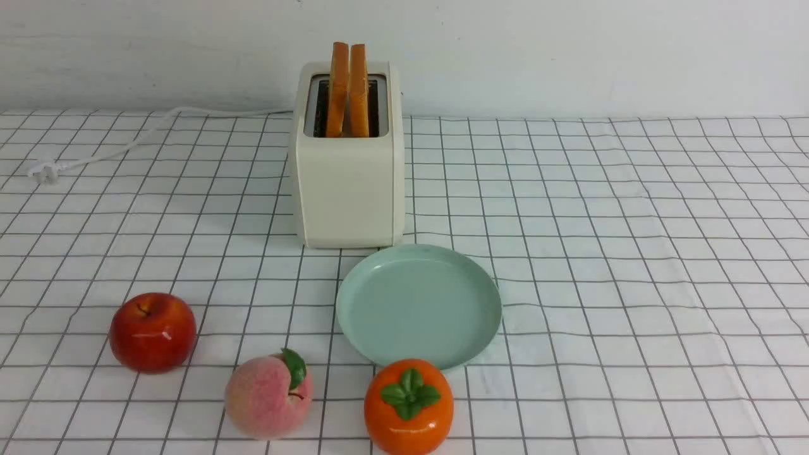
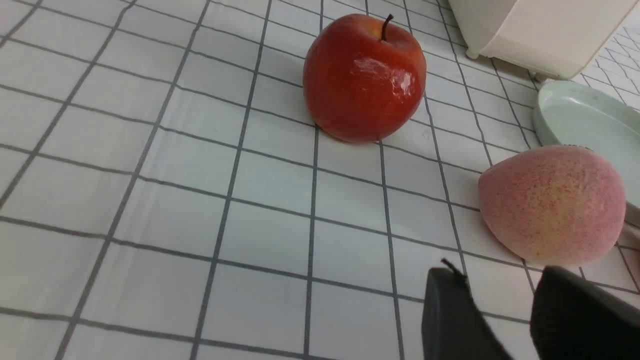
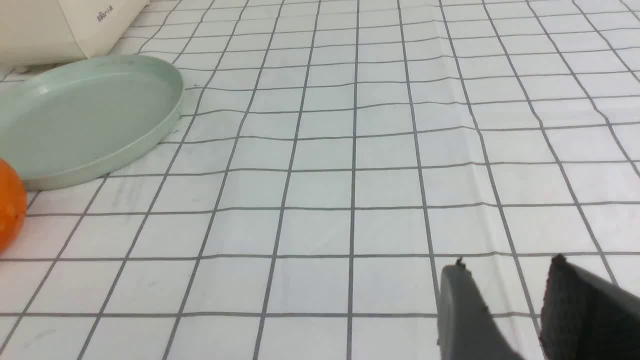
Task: Take toasted bread from bread machine on white checkered table place on plate.
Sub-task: 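Reach for a toast slice standing in the toaster with the left gripper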
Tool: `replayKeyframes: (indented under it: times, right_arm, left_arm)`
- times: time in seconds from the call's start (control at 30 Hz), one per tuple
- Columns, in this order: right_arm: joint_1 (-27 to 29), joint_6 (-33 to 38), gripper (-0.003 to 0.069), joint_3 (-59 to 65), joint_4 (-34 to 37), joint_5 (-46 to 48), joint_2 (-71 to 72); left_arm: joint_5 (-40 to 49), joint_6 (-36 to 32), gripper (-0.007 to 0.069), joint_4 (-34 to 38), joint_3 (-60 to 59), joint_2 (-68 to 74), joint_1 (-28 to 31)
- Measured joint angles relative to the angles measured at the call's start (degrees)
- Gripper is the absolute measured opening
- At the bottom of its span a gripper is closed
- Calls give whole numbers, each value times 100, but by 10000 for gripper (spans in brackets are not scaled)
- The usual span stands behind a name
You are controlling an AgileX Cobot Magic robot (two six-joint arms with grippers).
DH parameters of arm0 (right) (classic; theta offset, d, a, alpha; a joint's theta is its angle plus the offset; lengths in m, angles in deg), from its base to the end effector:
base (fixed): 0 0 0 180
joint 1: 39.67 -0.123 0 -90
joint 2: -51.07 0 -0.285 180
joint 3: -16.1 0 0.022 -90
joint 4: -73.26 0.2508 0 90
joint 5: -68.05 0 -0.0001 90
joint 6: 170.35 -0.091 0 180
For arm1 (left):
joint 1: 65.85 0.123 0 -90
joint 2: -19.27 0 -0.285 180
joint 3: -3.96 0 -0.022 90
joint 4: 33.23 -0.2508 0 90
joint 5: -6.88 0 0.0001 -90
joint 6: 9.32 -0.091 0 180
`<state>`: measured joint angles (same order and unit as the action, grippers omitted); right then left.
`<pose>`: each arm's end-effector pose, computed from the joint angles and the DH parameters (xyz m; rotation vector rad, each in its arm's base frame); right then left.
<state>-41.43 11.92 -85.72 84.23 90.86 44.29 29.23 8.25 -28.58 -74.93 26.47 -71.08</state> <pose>0.0512 0.0083 0.1734 0.0490 1.8770 0.1847 0.0518 -0.0076 0.1690 -0.2549 1.8895 -0.3509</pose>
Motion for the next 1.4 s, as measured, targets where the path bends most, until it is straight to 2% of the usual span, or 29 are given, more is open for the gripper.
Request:
replayKeyframes:
  times: [0.8, 1.17, 1.27, 1.4]
  right_arm:
    - [0, 0, 241, 0, 0, 0, 0]
    - [0, 0, 241, 0, 0, 0, 0]
    - [0, 0, 241, 0, 0, 0, 0]
    - [0, 5, 241, 0, -8, 0, 0]
  left_arm:
    - [0, 0, 237, 0, 0, 0, 0]
    - [-423, 0, 237, 111, 0, 0, 0]
    - [-811, 44, 237, 477, 0, 0, 0]
    - [-1489, 348, 237, 1374, 0, 0, 0]
